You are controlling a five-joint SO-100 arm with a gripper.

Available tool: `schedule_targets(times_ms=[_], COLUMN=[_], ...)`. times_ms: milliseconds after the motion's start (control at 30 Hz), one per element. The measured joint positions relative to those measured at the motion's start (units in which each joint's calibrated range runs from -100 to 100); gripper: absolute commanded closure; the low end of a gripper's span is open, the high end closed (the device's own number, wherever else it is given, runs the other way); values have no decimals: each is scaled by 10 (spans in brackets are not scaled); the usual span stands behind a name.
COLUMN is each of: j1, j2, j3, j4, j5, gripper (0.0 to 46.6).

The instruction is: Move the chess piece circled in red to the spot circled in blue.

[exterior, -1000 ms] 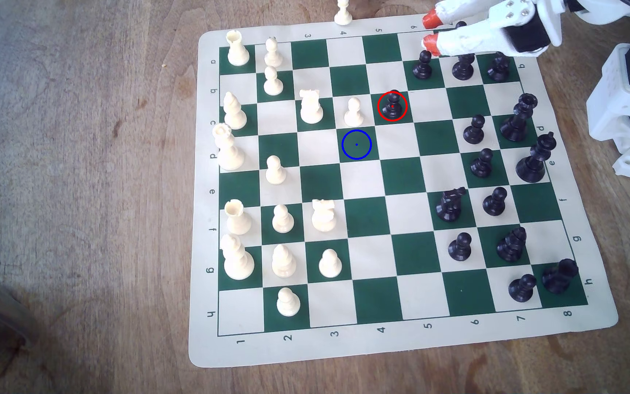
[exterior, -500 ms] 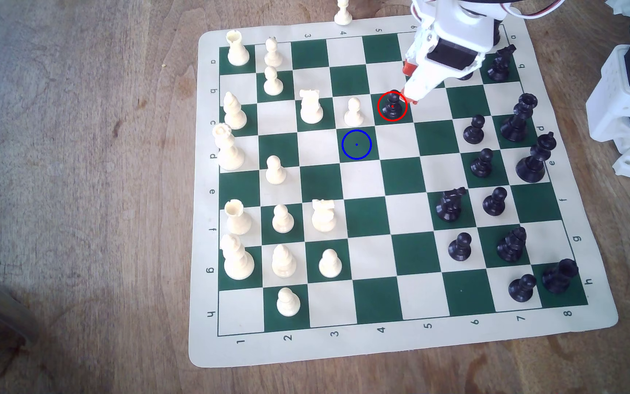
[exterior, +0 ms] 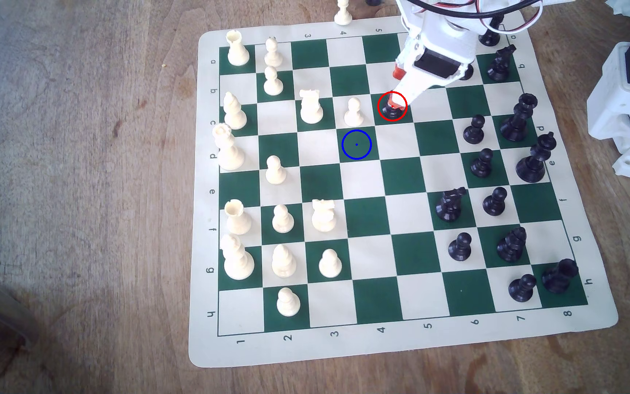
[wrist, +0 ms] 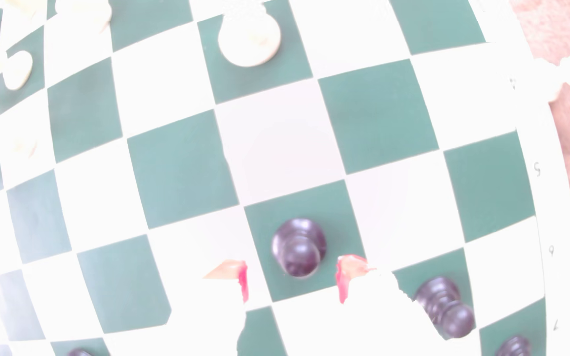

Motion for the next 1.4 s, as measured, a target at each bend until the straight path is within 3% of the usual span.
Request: schedule_targets(times_ms=[867, 1000, 1033, 1067, 1400], j1=[7, 1, 0, 0, 0], j2=[46, 49, 49, 49, 49], j3=[28, 28, 28, 28, 28], j4=[-79, -79, -79, -79, -79], j5=[-6, -9, -10, -10, -7], gripper=[352, 385, 445, 464, 464])
